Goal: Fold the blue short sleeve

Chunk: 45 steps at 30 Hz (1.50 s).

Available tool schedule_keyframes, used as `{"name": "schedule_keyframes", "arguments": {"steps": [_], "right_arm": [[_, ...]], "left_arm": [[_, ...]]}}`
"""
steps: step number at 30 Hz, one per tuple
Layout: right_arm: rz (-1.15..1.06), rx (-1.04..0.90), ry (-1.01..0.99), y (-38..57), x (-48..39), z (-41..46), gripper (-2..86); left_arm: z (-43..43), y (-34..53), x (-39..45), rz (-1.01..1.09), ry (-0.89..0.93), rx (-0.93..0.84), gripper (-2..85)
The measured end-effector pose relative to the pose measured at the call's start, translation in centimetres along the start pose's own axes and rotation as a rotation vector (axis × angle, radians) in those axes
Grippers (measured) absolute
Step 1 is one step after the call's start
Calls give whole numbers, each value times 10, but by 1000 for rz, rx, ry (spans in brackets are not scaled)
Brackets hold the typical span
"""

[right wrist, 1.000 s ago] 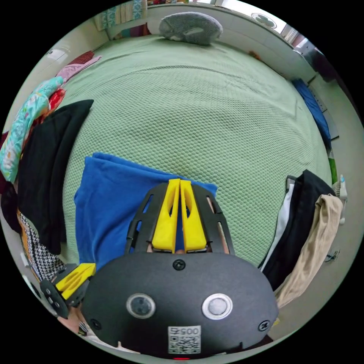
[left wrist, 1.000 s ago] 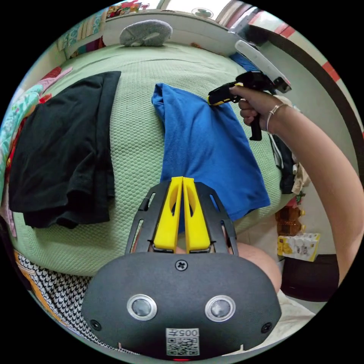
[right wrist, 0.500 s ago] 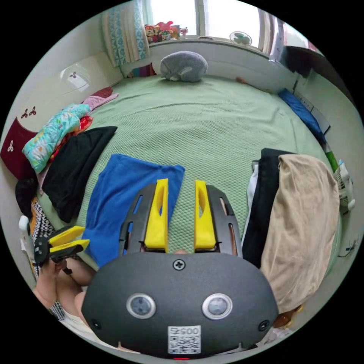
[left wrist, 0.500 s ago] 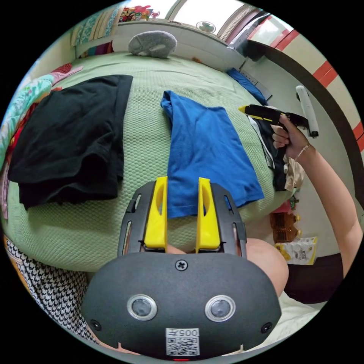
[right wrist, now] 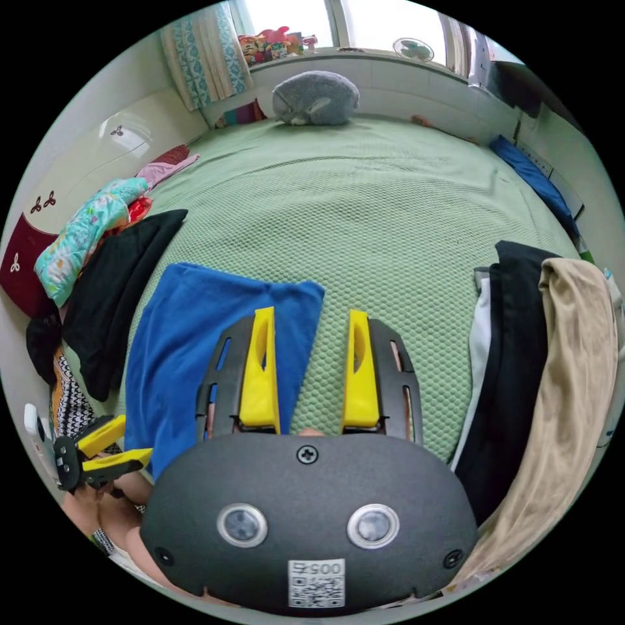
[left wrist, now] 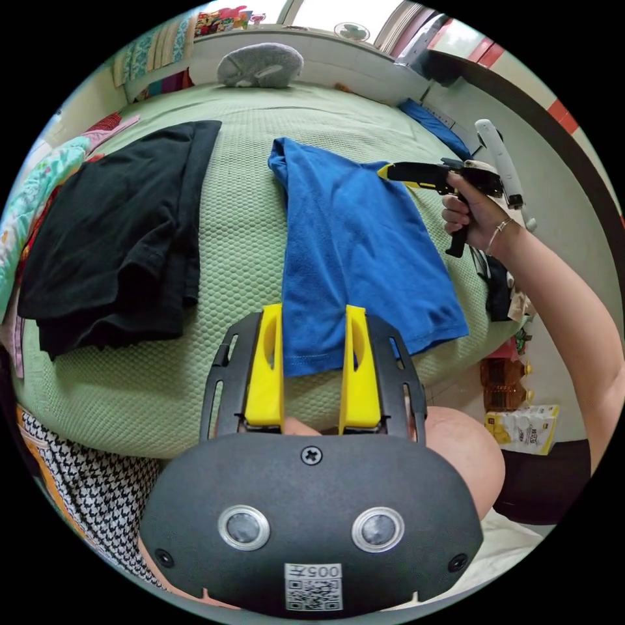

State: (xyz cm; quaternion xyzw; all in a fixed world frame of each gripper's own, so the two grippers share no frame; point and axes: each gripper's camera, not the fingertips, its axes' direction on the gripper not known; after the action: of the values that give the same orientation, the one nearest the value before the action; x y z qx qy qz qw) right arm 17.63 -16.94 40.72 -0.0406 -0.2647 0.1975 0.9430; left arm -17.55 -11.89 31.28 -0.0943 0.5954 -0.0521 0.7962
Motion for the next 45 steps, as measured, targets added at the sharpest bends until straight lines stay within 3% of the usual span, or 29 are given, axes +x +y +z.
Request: {"name": "schedule_keyframes", "arguments": {"steps": [4,10,18,27,37,45], "right_arm": [[-64,10,70,7,-17,0,115],[-48,-9,16,19,-33,-13,21],[-121,83,57,29,-75,-86,11],[-215,241,25,35,-150,-185,10],[-304,343,-89,-27,-289,-203,12],[-323,202,-284,-66,-365,-112,82]], "left_arm": [[-7,1,-8,17,23,-11,99],[-20,3,-34,-17,79,-30,68],[-70,17,-69,-15,101,7,59],[-191,48,-131,27,54,136,59],[-325,41,-285,-54,-55,209,60],[-272,-15,-441,-243,-294,14,65]]}}
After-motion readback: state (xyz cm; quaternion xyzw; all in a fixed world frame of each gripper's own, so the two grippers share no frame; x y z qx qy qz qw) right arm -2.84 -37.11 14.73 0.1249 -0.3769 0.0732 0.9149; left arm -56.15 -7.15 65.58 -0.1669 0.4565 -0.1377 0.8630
